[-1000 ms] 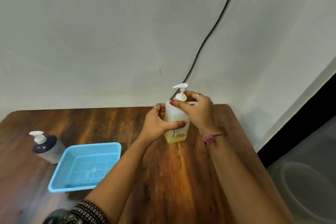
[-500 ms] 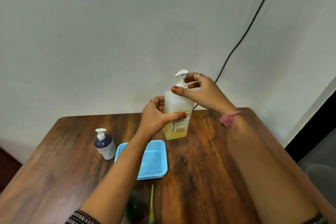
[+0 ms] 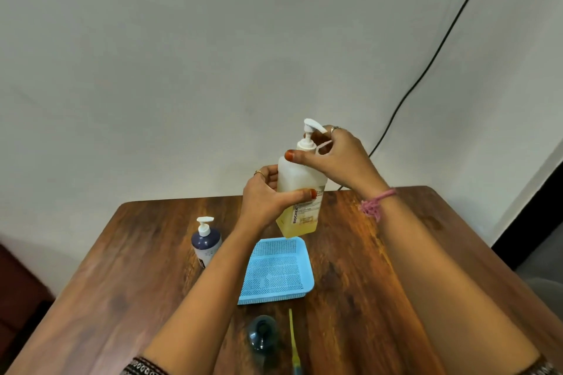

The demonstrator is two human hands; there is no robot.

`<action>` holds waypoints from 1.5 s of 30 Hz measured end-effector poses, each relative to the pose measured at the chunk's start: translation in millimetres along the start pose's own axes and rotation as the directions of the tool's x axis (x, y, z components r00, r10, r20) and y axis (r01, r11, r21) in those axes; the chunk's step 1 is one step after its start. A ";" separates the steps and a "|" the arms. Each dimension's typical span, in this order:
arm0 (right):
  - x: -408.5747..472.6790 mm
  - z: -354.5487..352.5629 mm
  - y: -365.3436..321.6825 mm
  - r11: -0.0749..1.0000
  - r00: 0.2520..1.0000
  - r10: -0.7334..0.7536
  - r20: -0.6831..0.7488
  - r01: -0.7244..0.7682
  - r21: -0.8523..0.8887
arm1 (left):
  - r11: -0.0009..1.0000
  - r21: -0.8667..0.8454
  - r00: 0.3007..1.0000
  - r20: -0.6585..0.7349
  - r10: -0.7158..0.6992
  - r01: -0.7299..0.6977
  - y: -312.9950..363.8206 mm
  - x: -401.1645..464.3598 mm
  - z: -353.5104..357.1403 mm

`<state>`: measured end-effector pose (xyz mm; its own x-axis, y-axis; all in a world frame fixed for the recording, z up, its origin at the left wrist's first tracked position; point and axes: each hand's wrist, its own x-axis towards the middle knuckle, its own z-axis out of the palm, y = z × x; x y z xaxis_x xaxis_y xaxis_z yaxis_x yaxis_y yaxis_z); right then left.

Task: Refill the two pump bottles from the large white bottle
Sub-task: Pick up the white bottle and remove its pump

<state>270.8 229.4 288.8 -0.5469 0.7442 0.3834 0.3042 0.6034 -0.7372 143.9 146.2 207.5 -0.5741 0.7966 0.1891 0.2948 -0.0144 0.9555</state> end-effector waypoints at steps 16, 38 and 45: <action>13.3 21.0 -20.6 0.997 0.992 0.020 -0.121 -0.011 0.072 | 1.000 -0.003 0.999 -0.041 0.001 -0.001 5.7 11.3 -16.6; 9.3 30.7 -32.9 0.984 0.997 0.065 -0.046 -0.057 0.166 | 1.000 -0.018 0.998 -0.057 -0.021 0.020 5.6 4.5 -33.2; 8.4 30.7 -37.4 0.958 0.996 0.085 -0.032 -0.073 0.277 | 1.000 -0.020 0.998 -0.063 -0.008 0.007 8.0 0.7 -34.3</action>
<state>230.9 204.4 302.6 -0.4937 0.8018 0.3368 0.1156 0.4443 -0.8884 119.7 126.0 223.1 -0.6233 0.7573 0.1949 0.2751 -0.0209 0.9612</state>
